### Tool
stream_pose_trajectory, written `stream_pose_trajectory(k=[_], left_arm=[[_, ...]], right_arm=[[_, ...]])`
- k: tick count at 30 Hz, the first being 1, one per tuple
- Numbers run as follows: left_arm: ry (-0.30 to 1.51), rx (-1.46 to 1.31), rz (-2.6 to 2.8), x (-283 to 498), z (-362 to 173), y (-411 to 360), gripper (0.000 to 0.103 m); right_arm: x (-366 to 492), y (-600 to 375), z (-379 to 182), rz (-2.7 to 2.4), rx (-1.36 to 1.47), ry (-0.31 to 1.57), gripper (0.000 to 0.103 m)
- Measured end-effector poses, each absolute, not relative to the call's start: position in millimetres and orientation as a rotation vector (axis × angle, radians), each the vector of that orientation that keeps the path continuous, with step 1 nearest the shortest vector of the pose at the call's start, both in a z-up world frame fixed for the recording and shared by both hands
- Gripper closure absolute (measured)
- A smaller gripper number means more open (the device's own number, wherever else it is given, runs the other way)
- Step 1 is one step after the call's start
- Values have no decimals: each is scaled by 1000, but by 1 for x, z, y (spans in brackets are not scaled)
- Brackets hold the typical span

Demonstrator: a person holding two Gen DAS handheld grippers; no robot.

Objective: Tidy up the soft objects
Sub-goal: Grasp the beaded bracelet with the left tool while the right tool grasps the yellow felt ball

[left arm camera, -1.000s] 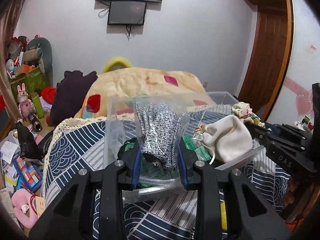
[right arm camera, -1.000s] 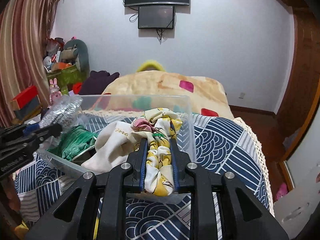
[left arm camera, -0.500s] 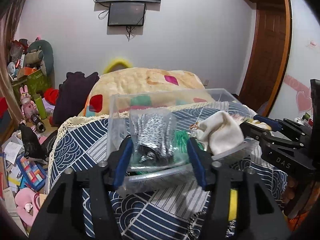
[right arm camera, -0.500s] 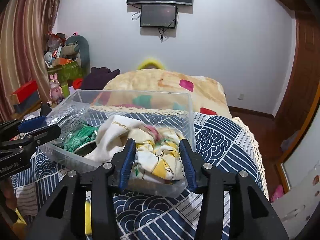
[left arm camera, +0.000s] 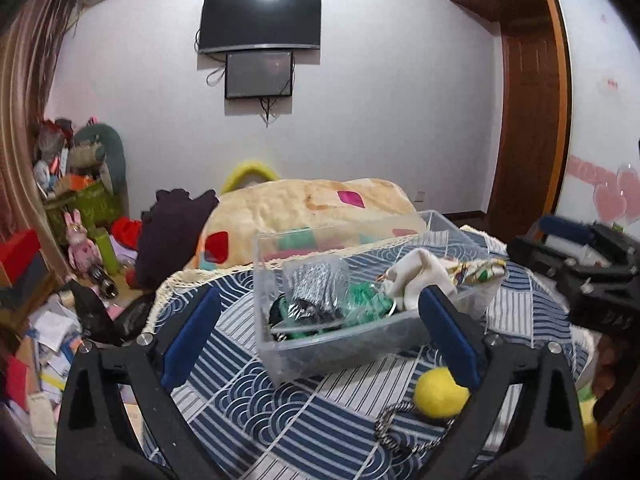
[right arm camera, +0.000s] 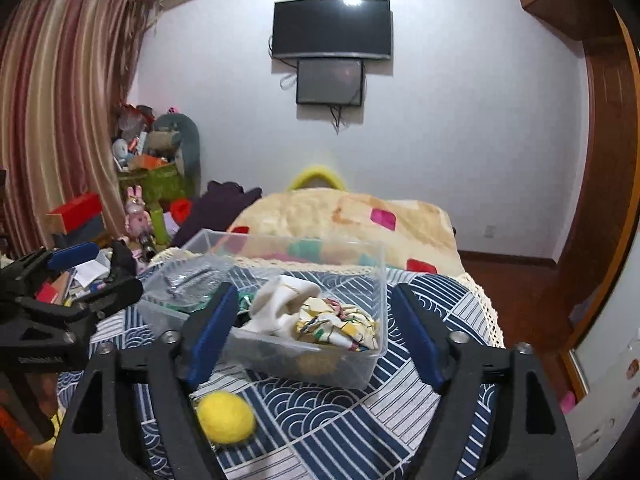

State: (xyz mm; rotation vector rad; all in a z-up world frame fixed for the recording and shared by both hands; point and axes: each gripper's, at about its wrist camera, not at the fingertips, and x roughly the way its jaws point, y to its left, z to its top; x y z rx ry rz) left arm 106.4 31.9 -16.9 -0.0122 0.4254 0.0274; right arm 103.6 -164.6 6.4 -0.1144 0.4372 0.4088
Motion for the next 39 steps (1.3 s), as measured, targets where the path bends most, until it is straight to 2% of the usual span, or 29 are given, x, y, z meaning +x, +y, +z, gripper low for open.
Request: stream_pose_trajectory(k=[12,15,17,24,26,29,30,32,39], left_arm=[[561,-73,-36,92,-69,31,2],[587,-108,-53,92,-81,30,5],[611,-115,-63,94,-89,29,22],[696,-129,-104,101,-115,26,49],[714,-127,-120,104,-120,23,63],[725,-120,-165,106,-125,15,80],[720,-113,-171,105,-125,14,82],[719,-102,-194,104,-124,10,94],[715,-122,-195,102,-120,12,98]], right_arm=[[95,-149,-39,483,-88,551,25],[94,-145,-56,491,-88,593,25],[95,-143,-66,506,-91,625,25],[99,-131,-82,566,-70,683,30],[101,-127,-87,573,-75,702,44],[102,-127,-92,593,-60,720,51],[101,-128,-92,596,-56,718,54],[100,-128,-91,618,-49,719,65],[96,-134,-85,594,-46,691,68]])
